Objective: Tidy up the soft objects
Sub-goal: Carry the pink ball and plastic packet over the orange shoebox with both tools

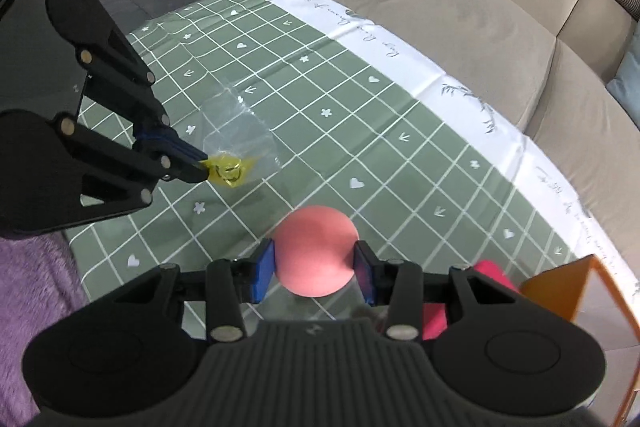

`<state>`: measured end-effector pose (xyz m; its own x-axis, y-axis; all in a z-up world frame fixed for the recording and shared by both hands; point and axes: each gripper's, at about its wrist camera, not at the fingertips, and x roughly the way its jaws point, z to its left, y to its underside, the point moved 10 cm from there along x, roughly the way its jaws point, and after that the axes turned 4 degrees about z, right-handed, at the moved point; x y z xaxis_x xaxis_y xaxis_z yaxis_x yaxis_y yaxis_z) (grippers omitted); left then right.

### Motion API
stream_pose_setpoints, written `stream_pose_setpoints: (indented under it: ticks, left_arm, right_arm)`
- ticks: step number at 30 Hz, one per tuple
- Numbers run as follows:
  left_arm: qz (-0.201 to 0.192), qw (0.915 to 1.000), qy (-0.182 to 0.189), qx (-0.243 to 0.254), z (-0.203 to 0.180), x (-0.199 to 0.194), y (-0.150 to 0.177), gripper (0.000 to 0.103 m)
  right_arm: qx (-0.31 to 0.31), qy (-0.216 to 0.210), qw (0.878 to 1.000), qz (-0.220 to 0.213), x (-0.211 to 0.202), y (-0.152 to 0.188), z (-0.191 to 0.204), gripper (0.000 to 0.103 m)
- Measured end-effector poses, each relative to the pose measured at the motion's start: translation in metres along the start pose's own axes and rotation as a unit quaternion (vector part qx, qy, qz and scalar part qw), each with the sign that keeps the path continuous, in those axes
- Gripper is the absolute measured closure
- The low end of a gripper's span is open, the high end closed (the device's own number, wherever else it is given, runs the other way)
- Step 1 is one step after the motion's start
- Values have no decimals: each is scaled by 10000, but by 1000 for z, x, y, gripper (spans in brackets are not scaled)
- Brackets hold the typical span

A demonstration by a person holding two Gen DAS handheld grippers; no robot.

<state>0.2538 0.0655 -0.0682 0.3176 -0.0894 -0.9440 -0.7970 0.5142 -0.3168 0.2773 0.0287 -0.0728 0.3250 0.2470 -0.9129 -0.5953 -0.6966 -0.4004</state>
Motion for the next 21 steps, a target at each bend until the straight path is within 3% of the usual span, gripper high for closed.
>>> stream_pose_setpoints:
  ticks: [13,21]
  left_arm:
    - [-756,9951,111,629,-76,-69,-79,102]
    - [-1005,9881,210,1142,-133,-81,-133,102]
  right_arm:
    - [159,451,9988,-93,-93,37,-69,61]
    - [510,682,9963,-92,-133,83,-120,61]
